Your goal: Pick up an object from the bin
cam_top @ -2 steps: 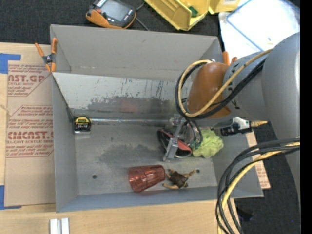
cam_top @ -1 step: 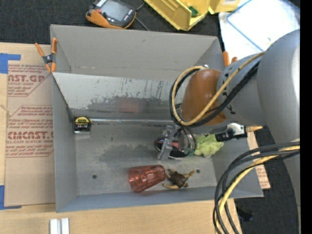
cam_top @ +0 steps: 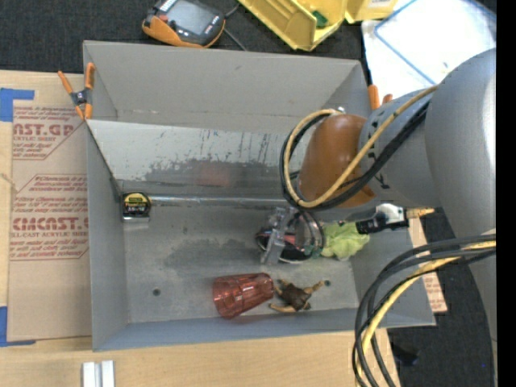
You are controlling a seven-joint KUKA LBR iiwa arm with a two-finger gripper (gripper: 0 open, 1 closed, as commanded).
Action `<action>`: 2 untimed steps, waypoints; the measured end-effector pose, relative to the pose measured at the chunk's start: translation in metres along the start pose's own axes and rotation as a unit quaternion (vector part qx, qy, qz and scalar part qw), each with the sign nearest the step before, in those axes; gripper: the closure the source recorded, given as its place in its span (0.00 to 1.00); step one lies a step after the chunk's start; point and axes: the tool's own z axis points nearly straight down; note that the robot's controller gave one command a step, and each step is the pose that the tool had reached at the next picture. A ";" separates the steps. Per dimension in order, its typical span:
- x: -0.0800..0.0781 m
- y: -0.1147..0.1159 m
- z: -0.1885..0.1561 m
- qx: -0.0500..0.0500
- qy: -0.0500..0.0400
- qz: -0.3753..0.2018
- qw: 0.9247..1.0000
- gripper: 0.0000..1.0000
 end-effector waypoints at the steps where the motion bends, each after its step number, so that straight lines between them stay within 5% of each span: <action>1: 0.002 0.000 -0.010 0.001 0.004 0.000 1.000 1.00; 2: 0.001 0.000 -0.039 0.000 0.004 0.000 1.000 1.00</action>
Offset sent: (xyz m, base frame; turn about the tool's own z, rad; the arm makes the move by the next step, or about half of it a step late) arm -0.0017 0.0001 0.0592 -0.0003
